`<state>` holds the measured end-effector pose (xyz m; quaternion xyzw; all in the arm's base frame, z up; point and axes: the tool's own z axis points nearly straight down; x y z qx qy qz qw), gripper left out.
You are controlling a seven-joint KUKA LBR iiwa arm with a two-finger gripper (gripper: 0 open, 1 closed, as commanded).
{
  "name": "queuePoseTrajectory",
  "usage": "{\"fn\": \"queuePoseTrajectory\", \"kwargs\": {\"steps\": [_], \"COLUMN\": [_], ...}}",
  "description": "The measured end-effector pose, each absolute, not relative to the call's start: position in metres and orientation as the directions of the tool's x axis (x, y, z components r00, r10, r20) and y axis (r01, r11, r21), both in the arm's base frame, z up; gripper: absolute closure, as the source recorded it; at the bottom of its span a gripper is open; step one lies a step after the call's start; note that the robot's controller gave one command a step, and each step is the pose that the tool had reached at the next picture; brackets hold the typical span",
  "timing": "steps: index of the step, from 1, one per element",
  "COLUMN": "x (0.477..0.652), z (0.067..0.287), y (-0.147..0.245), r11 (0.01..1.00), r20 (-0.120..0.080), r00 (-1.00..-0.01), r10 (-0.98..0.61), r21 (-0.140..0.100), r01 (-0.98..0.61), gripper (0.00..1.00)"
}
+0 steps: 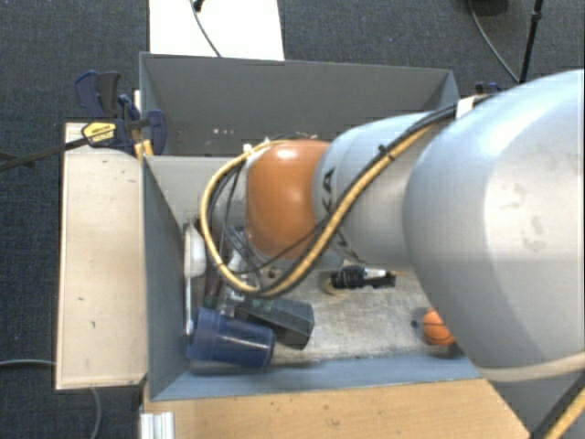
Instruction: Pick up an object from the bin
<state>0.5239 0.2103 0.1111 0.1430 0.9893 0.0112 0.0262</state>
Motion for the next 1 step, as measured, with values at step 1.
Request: {"fn": "queuePoseTrajectory", "kwargs": {"steps": [1], "x": [0.5239], "z": [0.1111], "y": [0.2104], "r11": [0.958], "r20": [-0.049], "r00": [-0.957], "r10": [0.285], "r21": [0.030], "r01": [0.284], "gripper": [1.00]}}
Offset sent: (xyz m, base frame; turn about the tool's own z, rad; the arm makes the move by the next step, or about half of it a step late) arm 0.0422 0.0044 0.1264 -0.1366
